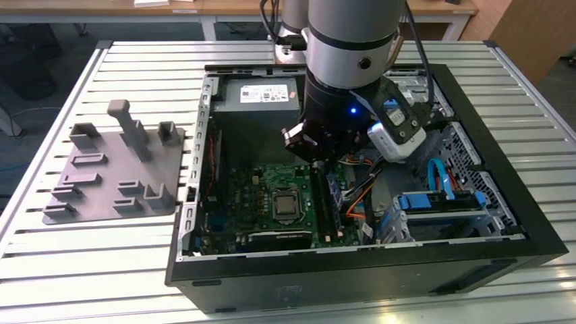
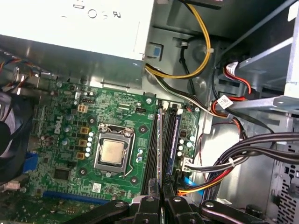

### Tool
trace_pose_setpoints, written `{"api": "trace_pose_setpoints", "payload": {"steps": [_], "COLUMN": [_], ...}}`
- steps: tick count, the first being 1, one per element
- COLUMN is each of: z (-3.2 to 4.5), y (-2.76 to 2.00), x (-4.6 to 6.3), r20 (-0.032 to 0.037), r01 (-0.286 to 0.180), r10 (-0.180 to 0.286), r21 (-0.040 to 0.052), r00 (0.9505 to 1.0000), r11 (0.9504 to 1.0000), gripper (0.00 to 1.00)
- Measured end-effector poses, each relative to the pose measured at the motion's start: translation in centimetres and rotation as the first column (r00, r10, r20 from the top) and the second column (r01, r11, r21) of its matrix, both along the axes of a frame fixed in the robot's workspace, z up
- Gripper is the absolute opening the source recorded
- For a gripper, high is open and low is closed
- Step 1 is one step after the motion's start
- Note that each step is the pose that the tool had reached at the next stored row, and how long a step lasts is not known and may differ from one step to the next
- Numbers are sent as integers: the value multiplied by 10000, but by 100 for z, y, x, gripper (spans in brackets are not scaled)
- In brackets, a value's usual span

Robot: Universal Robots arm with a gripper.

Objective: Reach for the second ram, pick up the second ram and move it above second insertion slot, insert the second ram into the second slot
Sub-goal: 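Insert the second ram into the second slot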

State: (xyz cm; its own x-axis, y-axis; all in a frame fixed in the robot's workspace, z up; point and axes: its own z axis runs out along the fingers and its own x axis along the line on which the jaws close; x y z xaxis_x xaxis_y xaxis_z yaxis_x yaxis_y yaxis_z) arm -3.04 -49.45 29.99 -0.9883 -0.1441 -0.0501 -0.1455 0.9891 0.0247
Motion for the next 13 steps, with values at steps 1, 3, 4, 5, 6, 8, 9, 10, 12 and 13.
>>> {"api": "trace_pose_setpoints", "payload": {"steps": [1,3,4,5,6,8,9,10,12,13], "z": [0,0,-1,-1,-1,-1,-2,-2,-2,-2], "y": [0,0,0,0,0,0,0,0,0,0], "x": [0,0,0,0,0,0,0,0,0,0], "r20": [0,0,0,0,0,0,0,0,0,0], "r01": [79,245,326,407,490,657,733,811,968,1045], "r10": [-79,-245,-326,-407,-490,-657,-733,-811,-968,-1045], "r21": [1,0,0,-1,0,0,0,0,0,0], "r00": [10000,9997,9995,9992,9988,9978,9973,9967,9953,9945], "r11": [10000,9997,9995,9992,9988,9978,9973,9967,9953,9945], "gripper": [14,14,14,14,14,14,14,14,14,14]}}
